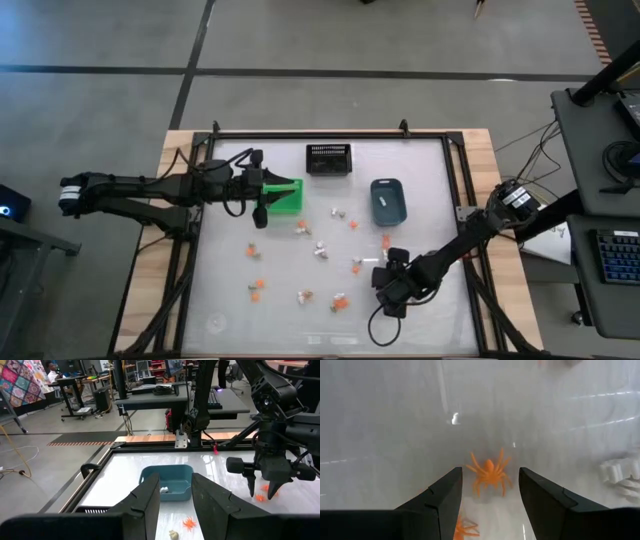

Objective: Sort Halloween decoration
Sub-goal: Put the orange spider toy into the black bin

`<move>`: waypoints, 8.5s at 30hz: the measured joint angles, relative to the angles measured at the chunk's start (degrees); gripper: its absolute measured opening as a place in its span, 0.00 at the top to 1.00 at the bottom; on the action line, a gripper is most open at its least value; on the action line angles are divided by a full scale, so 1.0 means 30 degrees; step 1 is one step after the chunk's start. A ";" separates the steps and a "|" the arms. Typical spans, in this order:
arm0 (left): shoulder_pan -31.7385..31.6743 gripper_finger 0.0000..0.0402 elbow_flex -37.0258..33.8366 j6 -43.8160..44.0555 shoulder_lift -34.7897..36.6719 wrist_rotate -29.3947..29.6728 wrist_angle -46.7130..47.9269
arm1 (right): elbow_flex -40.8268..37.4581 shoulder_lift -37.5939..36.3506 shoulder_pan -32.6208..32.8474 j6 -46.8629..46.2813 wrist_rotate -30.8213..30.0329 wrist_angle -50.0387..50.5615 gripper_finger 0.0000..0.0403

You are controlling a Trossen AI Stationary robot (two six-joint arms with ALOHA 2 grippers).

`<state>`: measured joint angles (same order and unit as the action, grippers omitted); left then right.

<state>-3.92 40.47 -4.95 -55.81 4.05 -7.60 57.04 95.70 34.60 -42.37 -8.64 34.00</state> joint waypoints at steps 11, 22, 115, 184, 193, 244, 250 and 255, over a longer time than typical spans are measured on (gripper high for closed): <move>0.0007 0.76 0.0000 -0.0029 0.0000 0.0000 -0.0023 | -0.0704 -0.0027 -0.0039 0.0163 -0.0192 -0.1087 0.54; 0.0000 0.76 0.0000 -0.0029 0.0000 0.0000 -0.0056 | -0.0841 -0.0044 -0.0032 0.0441 -0.0101 -0.1284 0.64; 0.5156 0.91 0.1239 0.4443 -0.6309 -0.0561 -0.7827 | -0.9332 -0.7488 0.4047 0.7881 -0.7842 -1.3761 0.98; 0.5151 0.91 0.1217 0.4095 -0.6381 0.3038 -0.9032 | -0.6745 -0.2157 0.3607 0.1343 -0.8029 -1.0324 0.43; 0.5151 0.91 0.1217 0.4095 -0.6732 0.3038 -0.9017 | -0.6640 -0.2149 0.2084 0.0277 -0.5092 -1.0438 0.47; 0.5147 0.91 0.1217 0.3461 -0.6892 0.3027 -0.9039 | -0.6094 -0.2521 0.1862 0.1137 -0.5110 -1.0375 0.88; 0.5144 0.91 0.1217 0.3457 -0.6892 0.3019 -0.9043 | -0.6094 -0.3114 0.1838 0.1134 -0.5125 -1.0380 0.88; 0.5145 0.91 0.1217 0.3453 -0.6892 0.3016 -0.9046 | -0.6094 -0.3140 0.1767 0.1131 -0.5132 -1.0273 0.96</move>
<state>11.51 44.12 5.41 -76.49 13.10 -34.74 38.76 86.28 39.90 -38.98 -24.03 3.18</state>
